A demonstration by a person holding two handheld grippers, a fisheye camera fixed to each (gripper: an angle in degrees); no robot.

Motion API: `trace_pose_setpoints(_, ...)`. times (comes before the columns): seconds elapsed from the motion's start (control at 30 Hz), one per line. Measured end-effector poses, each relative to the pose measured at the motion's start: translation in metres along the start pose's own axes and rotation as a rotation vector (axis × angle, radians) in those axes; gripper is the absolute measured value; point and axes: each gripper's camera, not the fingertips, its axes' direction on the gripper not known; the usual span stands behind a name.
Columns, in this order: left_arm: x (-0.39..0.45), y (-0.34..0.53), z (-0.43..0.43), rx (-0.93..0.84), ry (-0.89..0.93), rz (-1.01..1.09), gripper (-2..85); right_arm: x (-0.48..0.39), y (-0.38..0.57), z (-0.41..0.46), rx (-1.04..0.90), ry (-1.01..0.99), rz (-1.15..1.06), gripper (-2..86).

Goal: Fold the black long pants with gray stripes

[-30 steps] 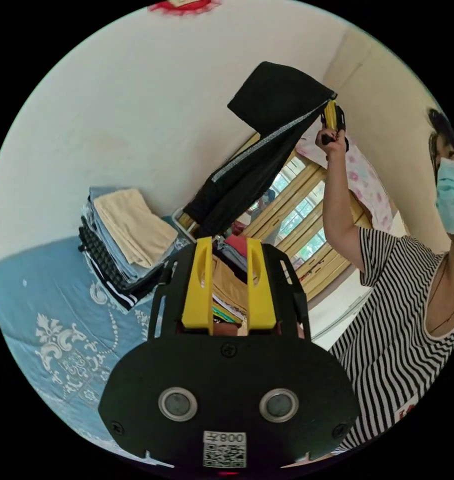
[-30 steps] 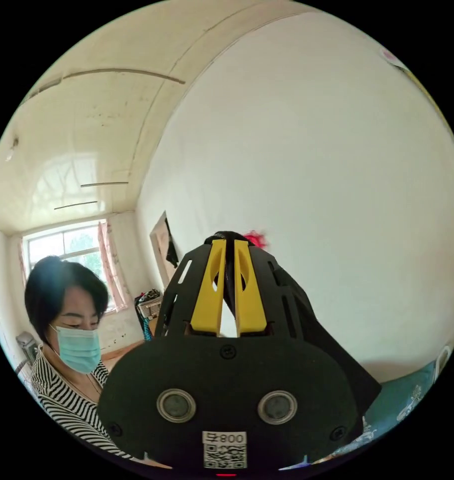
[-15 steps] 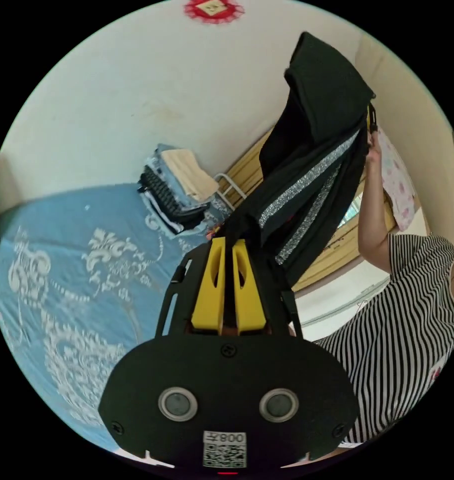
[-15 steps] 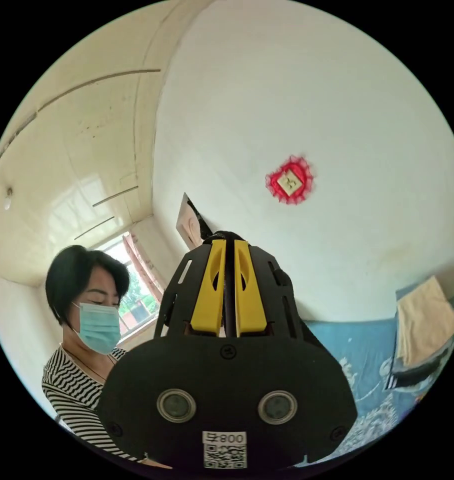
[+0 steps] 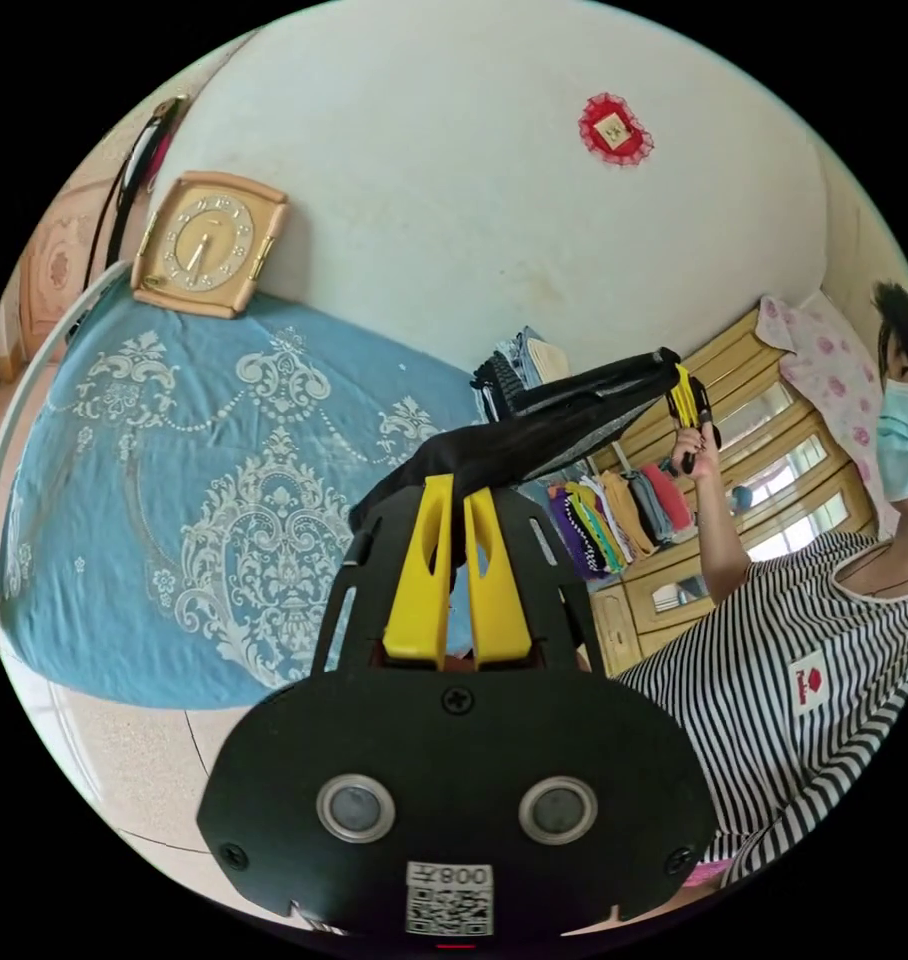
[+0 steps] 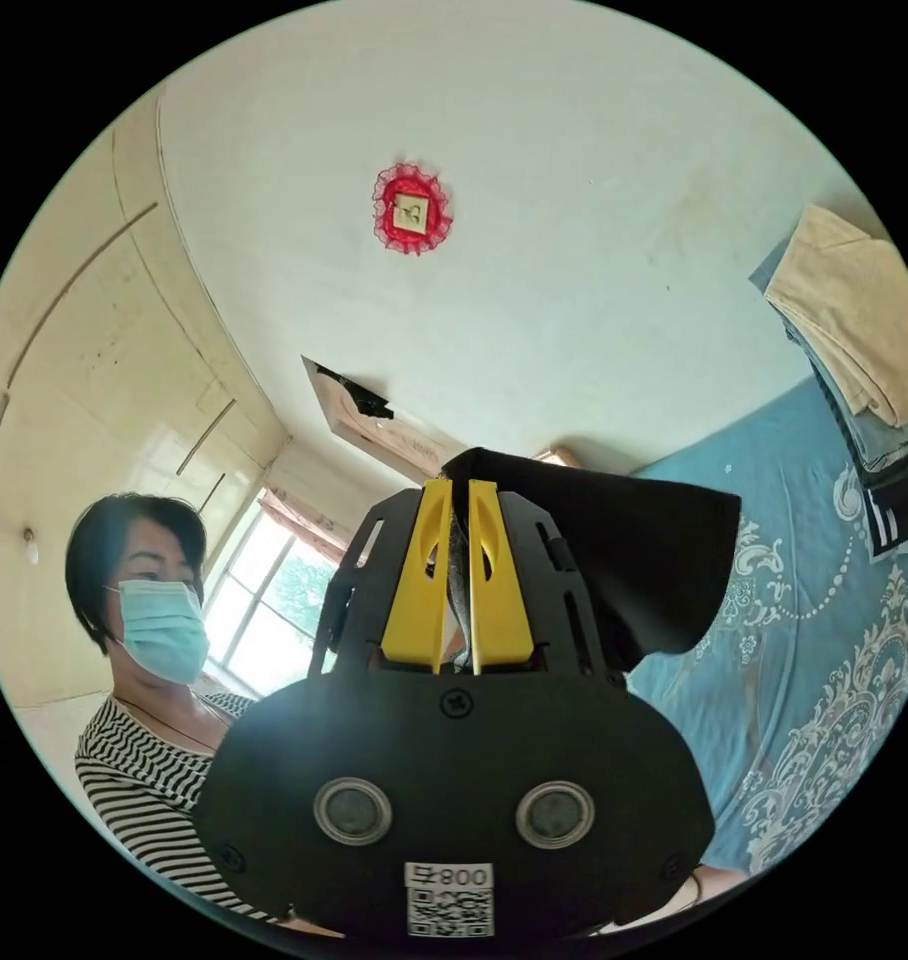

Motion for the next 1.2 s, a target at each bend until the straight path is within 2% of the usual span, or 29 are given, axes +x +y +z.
trace_pose_setpoints(0.27, 0.004, 0.104, -0.060, 0.121, -0.016, 0.075, 0.9, 0.021, 0.107, -0.012, 0.007, -0.090, -0.042, 2.3)
trace_pose_setpoints(0.6, 0.070, 0.226, -0.173, 0.269, -0.114, 0.187, 0.8, -0.043, 0.228, -0.052, 0.022, -0.102, -0.165, 2.3)
trace_pose_setpoints(0.87, 0.095, 0.248, -0.218, 0.298, -0.176, 0.281, 0.9, -0.068, 0.298, -0.061, 0.085, -0.104, -0.251, 2.4)
trace_pose_setpoints(1.03, 0.068, 0.217, -0.204, 0.242, -0.218, 0.243, 1.2, -0.050, 0.332, -0.035, 0.084, 0.007, -0.253, 2.2)
trace_pose_setpoints(1.13, 0.018, 0.187, -0.157, 0.155, -0.362, 0.167, 1.6, 0.003, 0.352, 0.004, -0.015, 0.144, -0.160, 1.7)
trace_pose_setpoints(1.2, -0.050, 0.182, -0.092, 0.014, -0.497, -0.003, 2.5, 0.057, 0.374, 0.030, -0.121, 0.256, -0.046, 1.2)
